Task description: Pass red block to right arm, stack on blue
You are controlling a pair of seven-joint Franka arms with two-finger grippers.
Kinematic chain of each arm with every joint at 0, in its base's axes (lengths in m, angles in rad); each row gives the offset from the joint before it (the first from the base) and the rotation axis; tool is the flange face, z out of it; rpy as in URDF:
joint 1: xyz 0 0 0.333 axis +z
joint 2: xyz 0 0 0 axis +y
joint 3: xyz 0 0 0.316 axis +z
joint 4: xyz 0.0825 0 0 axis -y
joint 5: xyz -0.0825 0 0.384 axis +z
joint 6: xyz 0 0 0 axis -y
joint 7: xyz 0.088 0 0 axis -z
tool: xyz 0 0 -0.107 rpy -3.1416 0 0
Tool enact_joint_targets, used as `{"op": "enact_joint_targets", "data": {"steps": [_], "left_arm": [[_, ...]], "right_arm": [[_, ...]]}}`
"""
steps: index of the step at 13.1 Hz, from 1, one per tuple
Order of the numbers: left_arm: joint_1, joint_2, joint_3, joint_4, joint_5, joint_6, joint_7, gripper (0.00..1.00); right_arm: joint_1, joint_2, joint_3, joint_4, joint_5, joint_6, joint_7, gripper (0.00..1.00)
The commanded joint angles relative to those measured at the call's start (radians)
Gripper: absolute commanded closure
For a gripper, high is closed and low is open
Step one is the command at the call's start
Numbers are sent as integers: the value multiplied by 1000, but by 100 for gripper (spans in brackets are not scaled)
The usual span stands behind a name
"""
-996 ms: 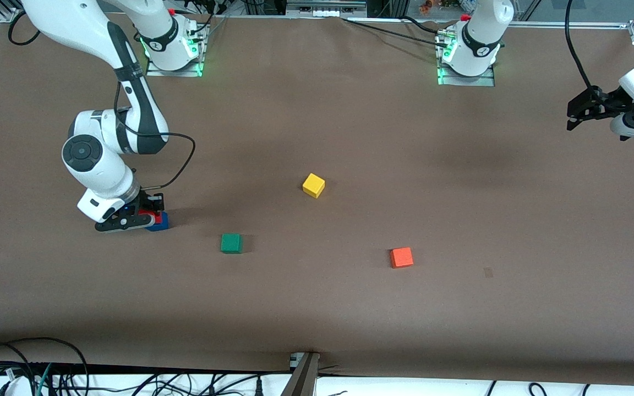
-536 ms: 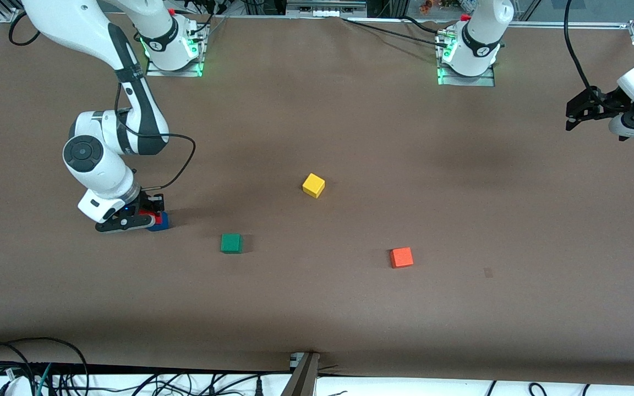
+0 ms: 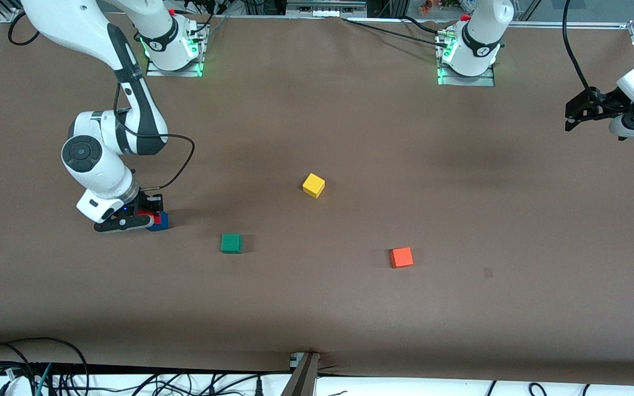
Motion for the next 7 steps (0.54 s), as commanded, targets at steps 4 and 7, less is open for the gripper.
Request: {"op": "enact_joint_targets", "data": {"steps": [4,7], "left_arm": [[-6,9,2,16,-10,-6,-10,0],[-10,11,2,16,-10,-3,-10,0]], "right_arm": [[-5,-11,-1,-16,-18,14,13,82],[-5,-11,-1,-9,-18,11,17,16]]}}
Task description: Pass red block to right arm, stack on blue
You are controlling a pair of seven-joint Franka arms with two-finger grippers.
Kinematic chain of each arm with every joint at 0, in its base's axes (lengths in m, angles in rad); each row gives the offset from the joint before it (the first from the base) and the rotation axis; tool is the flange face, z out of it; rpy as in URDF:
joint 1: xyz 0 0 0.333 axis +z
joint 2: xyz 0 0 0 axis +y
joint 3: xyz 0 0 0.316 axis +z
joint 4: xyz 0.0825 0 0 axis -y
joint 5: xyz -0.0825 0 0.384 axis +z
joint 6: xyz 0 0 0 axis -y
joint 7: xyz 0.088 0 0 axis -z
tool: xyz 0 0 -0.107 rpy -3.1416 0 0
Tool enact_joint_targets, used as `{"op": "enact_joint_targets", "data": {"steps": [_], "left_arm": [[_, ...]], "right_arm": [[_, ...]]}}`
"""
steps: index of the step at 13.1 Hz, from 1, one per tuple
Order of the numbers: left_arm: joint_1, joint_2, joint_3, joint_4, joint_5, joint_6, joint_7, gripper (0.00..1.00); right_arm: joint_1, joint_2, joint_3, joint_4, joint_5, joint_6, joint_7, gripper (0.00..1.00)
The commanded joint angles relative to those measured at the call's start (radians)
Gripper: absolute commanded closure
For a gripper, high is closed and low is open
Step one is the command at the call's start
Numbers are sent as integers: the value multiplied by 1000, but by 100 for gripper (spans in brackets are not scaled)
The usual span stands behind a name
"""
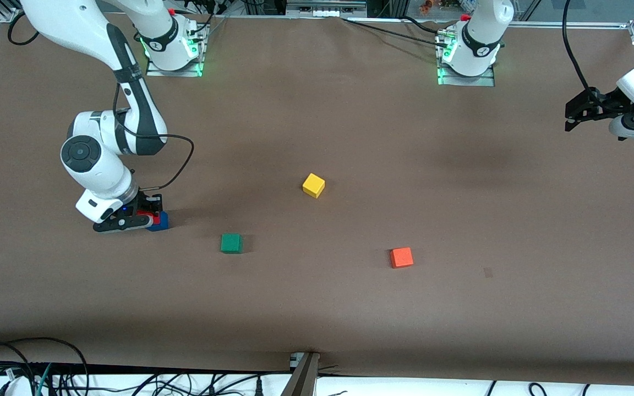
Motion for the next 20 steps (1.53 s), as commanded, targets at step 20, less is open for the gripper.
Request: {"op": "enact_joint_targets", "data": {"steps": [20], "left_arm": [[-8,8,-11,16,-10,-6,-11,0]], "right_arm": [[-21,-80,-63,598,65,-887,-83,0]]}}
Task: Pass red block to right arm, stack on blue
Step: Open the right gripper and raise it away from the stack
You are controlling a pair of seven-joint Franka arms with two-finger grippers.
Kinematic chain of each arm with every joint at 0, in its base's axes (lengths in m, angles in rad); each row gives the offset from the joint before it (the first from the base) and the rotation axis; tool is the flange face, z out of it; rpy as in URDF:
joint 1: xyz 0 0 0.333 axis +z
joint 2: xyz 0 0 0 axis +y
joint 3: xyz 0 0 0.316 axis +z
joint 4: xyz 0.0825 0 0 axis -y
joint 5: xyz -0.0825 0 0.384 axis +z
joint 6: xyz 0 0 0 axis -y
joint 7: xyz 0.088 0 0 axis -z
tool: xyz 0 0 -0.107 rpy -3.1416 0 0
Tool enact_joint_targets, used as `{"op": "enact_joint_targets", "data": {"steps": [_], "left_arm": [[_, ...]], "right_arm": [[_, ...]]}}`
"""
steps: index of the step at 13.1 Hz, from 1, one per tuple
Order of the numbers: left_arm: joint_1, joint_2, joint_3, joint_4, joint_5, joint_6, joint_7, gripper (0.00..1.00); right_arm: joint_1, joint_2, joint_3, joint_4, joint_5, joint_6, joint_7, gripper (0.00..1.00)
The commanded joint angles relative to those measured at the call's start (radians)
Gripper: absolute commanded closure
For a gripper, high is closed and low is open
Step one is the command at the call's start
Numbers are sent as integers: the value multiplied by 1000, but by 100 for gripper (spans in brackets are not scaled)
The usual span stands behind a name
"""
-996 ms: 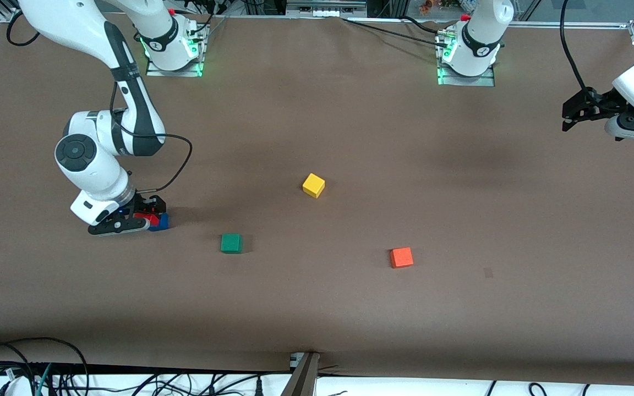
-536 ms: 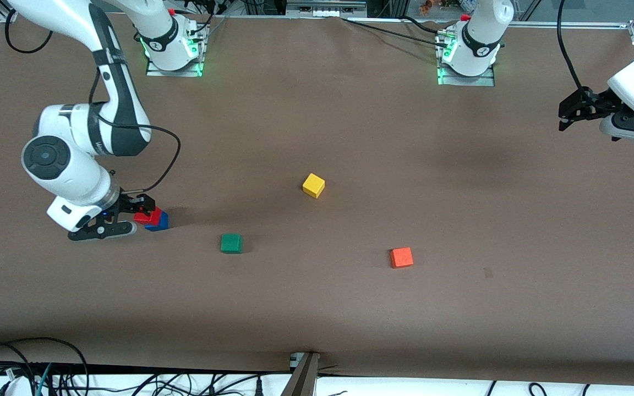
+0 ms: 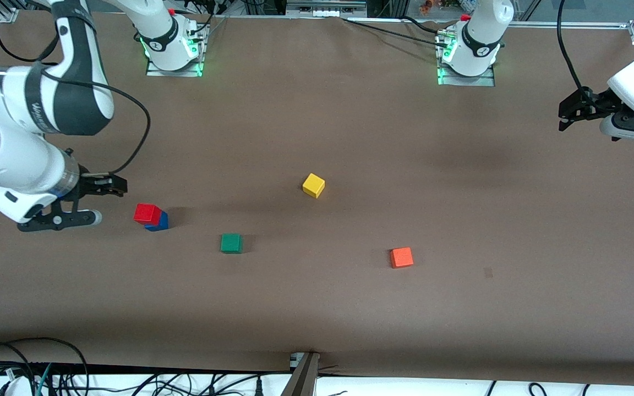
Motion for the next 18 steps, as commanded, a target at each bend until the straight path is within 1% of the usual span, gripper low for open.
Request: {"op": "enact_joint_targets", "data": {"steps": [1,2,4,6,7,8,9,10,11,12,14,17,18], "left_arm": [[-2,7,2,16,-10,-6,-10,0],[-2,7,2,16,-10,-6,-10,0],[0,7,2,16,-10,-6,-10,0],[0,7,2,16,-12,-6,-10,0],[0,7,2,16,-12,-6,-10,0],[0,7,2,16,-12,-6,-10,0],[0,7,2,16,-12,-6,-10,0],[0,7,2,16,-12,-6,-10,0],[0,7,2,16,-12,-6,-10,0],[0,7,2,16,-12,-6,-10,0],[1,7,2,16,-12,-6,-10,0],[0,7,2,16,-12,-6,-10,0],[0,7,2,16,-12,-6,-10,0]], "right_arm": [[-23,-41,-48,18,85,-66,-77,0],[-26,-46,-59,18,102,-83,-87,0],[-31,-87,-82,18,112,-141,-78,0],[-55,-136,-64,19,101,-165,-65,0],[-81,-156,-42,10,105,-178,-65,0],[-118,-190,18,7,96,-215,-64,0],[-182,-210,95,7,78,-256,-64,0],[-235,-237,178,-1,32,-284,-64,0],[-272,-259,235,-19,0,-287,-62,0],[-289,-276,263,-33,-8,-289,-56,0],[-301,-293,269,-37,-6,-287,-54,0],[-327,-362,281,-39,-6,-286,-61,0],[-329,-368,286,-53,-6,-281,-61,0]]}}
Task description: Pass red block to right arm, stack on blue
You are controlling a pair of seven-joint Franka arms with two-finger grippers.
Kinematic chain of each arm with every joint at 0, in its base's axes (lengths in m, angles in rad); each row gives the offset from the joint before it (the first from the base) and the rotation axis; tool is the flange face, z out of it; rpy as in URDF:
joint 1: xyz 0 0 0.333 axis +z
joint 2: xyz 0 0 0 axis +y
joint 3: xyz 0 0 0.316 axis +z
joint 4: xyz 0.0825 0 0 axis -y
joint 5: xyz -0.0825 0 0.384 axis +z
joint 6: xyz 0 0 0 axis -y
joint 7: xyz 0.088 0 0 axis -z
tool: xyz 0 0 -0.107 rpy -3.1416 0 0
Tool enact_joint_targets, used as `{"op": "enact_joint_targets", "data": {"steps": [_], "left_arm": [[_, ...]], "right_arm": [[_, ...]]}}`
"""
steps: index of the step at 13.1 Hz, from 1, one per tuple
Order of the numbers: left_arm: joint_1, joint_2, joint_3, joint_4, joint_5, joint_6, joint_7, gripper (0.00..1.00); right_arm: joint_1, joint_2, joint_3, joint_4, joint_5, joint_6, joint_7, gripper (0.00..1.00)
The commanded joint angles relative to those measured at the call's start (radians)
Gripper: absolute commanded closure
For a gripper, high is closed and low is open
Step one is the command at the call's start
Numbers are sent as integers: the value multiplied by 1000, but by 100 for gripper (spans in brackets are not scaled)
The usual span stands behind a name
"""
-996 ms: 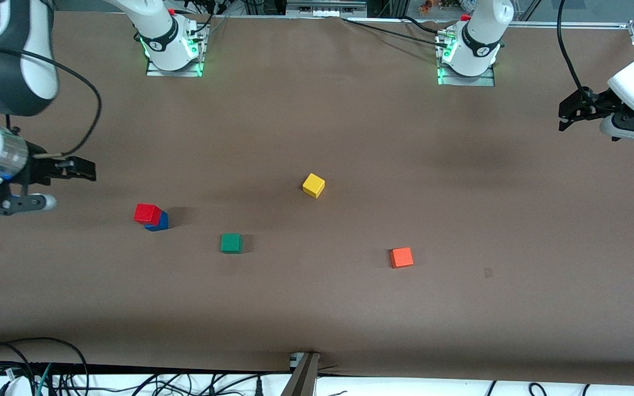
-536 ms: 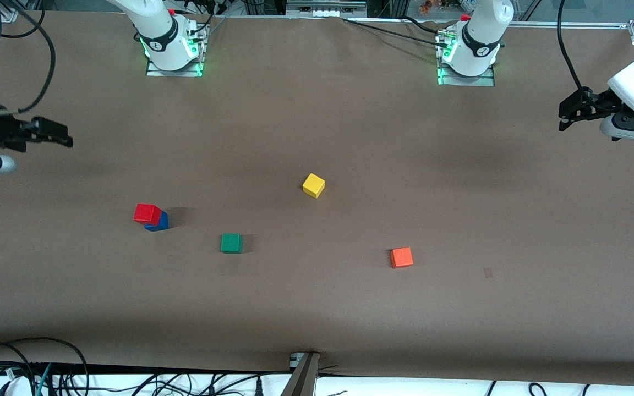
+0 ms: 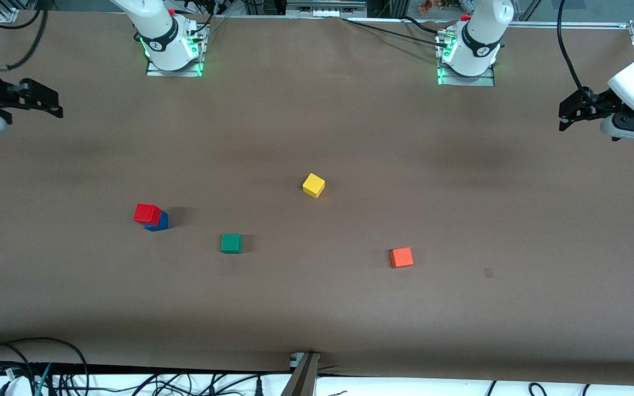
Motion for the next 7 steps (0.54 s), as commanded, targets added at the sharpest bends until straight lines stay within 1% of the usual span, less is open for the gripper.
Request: {"op": "enact_joint_targets", "data": {"steps": [1,3,7], "left_arm": [[-1,7,1,16,-12,-6,-8,0],[-1,7,1,16,-12,-6,-8,0],[-1,7,1,16,-12,-6,-8,0]], "right_arm": [[-27,-61,36,-52,-11,2,1,0],[-37,-63,50,-52,-10,-21,12,0],[-34,-52,50,-45,-8,-32,51,0]]}}
